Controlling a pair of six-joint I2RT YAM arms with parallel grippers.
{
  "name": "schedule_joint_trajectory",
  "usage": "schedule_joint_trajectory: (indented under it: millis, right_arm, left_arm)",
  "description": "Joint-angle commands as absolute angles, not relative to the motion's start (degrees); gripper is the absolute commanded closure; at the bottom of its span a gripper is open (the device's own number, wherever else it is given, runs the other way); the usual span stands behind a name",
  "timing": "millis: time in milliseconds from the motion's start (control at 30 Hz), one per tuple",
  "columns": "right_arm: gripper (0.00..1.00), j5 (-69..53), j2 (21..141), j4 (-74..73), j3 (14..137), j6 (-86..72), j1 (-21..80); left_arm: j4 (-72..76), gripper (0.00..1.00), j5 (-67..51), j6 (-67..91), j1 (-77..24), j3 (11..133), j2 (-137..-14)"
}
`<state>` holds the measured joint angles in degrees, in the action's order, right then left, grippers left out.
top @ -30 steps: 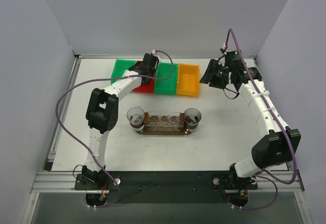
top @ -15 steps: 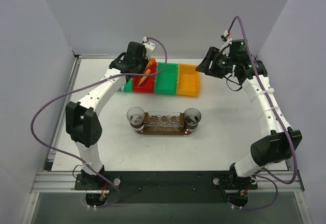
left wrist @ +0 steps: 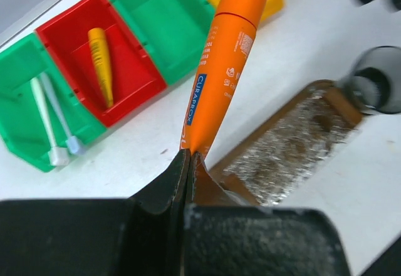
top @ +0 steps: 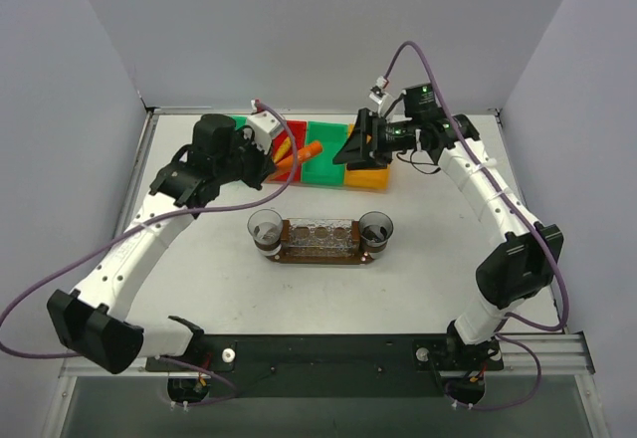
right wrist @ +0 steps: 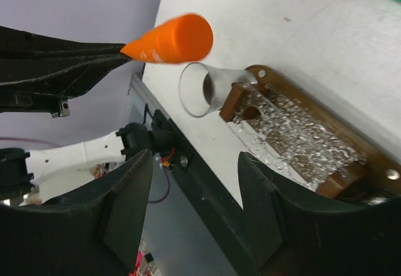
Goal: Prepare toiletry sets of a toothbrush and toothpaste on the tray
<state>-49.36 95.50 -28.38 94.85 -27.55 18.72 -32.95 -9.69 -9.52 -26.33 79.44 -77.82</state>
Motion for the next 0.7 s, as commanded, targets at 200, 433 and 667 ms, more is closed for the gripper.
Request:
schedule_joint_trajectory:
  millis: [200, 433, 667]
  right_arm:
    - [0.48, -58.7, 94.8, -27.0, 96.5, -30.6, 22.3]
    - [0.48, -60.7, 94.3, -26.6, 96.0, -31.9, 22.5]
    - [0.55, -61.1, 94.8, -26.5, 95.4, -31.8, 23.0]
  left_arm:
    - [-24.1, 1.0, -28.2, 1.6, -27.1, 70.8, -65.6]
    - [-23.0, 1.0, -28.0, 1.7, -27.2, 69.5, -64.4]
    - [-23.6, 1.0, -27.0, 1.0, -27.2, 68.6, -63.4]
